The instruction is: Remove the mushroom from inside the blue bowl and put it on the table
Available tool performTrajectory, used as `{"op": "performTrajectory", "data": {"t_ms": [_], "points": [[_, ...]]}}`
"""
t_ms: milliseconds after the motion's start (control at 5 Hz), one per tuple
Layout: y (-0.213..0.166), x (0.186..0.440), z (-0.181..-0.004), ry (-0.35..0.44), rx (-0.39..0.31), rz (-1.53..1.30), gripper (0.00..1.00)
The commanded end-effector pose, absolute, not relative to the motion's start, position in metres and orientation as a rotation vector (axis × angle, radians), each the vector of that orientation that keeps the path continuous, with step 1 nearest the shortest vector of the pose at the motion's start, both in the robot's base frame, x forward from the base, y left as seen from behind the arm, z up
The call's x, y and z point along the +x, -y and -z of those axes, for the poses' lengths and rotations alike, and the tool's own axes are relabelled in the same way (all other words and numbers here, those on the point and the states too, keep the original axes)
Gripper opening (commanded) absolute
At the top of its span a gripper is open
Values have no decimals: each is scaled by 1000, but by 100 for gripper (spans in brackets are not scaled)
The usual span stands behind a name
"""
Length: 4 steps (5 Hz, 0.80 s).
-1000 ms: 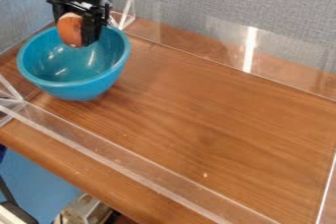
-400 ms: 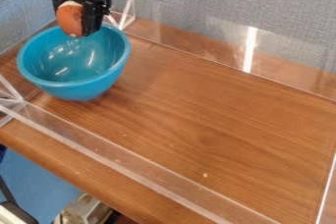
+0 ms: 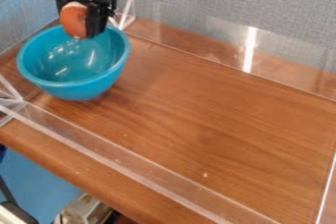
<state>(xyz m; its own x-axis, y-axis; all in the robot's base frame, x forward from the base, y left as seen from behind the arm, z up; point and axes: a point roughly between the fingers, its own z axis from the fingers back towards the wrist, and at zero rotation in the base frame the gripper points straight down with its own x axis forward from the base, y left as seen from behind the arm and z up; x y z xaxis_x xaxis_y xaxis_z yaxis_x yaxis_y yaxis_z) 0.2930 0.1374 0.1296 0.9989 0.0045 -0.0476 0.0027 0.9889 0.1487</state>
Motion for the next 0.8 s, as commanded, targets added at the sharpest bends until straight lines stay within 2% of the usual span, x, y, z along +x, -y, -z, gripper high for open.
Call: {"op": "performTrajectory", "data": {"t_ms": [0, 200, 600], "points": [[-127, 290, -156, 24, 180, 9, 0], [-117, 286, -156, 20, 180, 21, 0], [-52, 290, -128, -5, 166, 224, 0]]}}
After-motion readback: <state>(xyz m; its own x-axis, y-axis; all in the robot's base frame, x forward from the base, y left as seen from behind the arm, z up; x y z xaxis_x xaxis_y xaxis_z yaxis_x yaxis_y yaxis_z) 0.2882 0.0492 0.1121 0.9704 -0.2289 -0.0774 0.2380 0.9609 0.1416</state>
